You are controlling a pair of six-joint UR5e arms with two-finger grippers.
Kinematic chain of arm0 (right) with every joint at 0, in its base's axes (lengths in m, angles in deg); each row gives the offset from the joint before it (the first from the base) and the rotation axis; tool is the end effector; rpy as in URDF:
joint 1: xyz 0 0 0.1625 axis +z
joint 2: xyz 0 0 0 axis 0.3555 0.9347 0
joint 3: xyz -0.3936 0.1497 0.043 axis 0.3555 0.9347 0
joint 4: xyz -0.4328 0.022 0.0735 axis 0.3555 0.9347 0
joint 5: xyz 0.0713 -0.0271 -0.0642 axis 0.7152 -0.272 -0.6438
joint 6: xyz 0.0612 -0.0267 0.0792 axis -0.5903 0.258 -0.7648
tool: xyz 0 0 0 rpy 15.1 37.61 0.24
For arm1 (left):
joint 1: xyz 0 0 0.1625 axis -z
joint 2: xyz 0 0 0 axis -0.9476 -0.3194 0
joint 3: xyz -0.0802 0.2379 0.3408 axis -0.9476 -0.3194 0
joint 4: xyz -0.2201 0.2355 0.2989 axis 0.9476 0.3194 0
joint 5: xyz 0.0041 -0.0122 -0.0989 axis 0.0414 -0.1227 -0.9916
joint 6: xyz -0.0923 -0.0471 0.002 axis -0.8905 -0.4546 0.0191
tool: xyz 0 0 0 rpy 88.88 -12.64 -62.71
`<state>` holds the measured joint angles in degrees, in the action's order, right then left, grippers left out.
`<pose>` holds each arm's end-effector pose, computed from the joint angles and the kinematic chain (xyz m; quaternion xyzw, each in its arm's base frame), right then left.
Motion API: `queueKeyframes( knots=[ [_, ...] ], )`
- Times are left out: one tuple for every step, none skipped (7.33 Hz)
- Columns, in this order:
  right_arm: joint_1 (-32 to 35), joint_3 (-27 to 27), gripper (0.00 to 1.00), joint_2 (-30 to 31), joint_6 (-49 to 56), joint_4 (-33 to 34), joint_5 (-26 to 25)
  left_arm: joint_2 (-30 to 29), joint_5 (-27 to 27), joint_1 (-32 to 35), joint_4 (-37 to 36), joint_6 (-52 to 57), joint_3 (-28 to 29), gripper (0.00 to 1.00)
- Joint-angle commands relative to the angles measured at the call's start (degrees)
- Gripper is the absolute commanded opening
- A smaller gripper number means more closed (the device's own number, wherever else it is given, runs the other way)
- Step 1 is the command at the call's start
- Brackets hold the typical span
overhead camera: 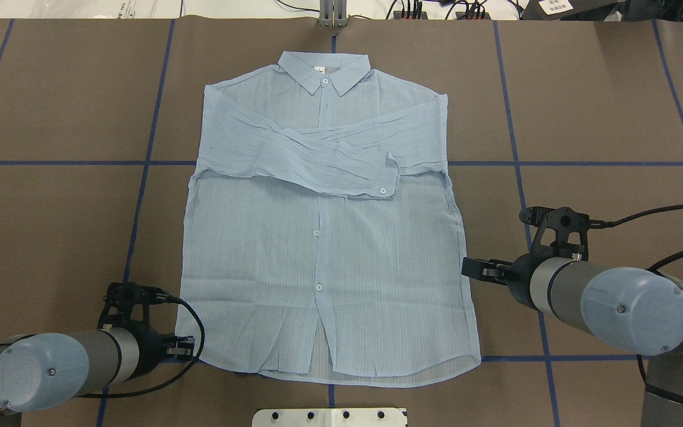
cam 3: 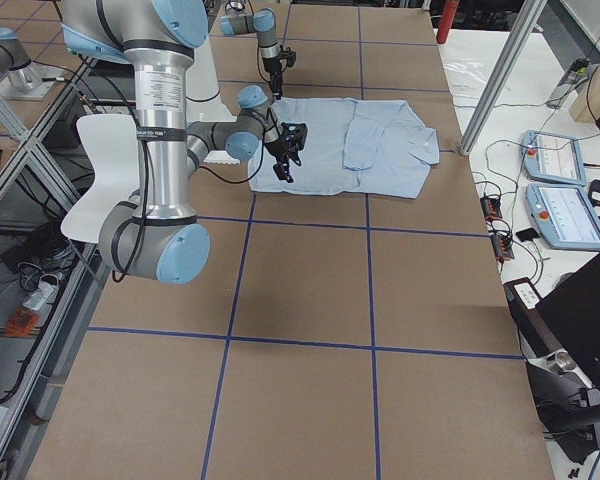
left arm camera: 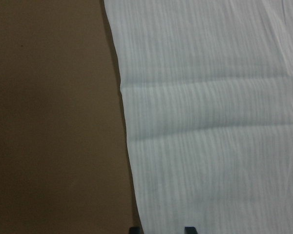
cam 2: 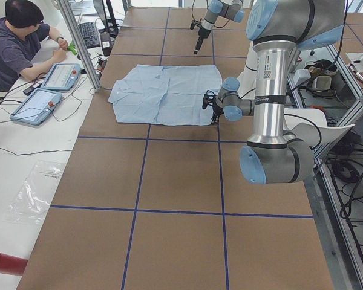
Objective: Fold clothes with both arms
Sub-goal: 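Lower both grippers to the shirt's side edges near the hem, then slide both grippers down to the hem corners and grasp them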
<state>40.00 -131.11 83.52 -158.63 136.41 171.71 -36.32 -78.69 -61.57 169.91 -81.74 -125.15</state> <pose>-0.4056 -0.2946 0.3179 0.1395 -0.4106 0.1368 0.8906 0.4841 -0.2242 0.3759 0.1132 0.4396 0.0179 0.8909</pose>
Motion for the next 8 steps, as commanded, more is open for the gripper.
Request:
queueKeyframes(
  knots=[
    [-0.2, 0.0, 1.0, 0.04, -0.07, 0.0, -0.01, -0.24, -0.01, 0.04, 0.03, 0.0, 0.42, 0.42],
    [-0.28, 0.0, 1.0, 0.04, -0.07, 0.0, -0.01, -0.32, -0.01, -0.04, -0.06, 0.0, 0.42, 0.41],
    [-0.28, 0.0, 1.0, 0.04, -0.07, 0.0, -0.09, -0.24, -0.01, 0.04, -0.06, 0.0, 0.42, 0.3],
    [-0.55, 0.0, 1.0, 0.04, -0.07, 0.0, -0.53, -0.15, -0.01, 0.04, 0.03, -0.09, 0.42, 0.15],
    [-0.9, 0.0, 1.0, 0.04, -0.07, 0.09, -0.62, -0.06, 0.07, 0.04, 0.03, -0.09, 0.33, 0.0],
    [-0.99, 0.0, 1.0, 0.13, -0.33, 0.0, -0.71, -0.15, 0.6, 0.04, 0.03, -0.09, 0.16, 0.0],
    [-1.6, -0.08, 1.0, 0.3, -1.03, 0.0, -1.58, -0.24, 0.86, 0.04, 0.03, -0.09, -0.19, 0.0],
    [-2.73, -0.17, 1.0, 1.78, -1.3, 0.0, -3.07, -0.58, 0.87, 0.04, 0.12, -0.09, -0.37, 0.0]
  ],
)
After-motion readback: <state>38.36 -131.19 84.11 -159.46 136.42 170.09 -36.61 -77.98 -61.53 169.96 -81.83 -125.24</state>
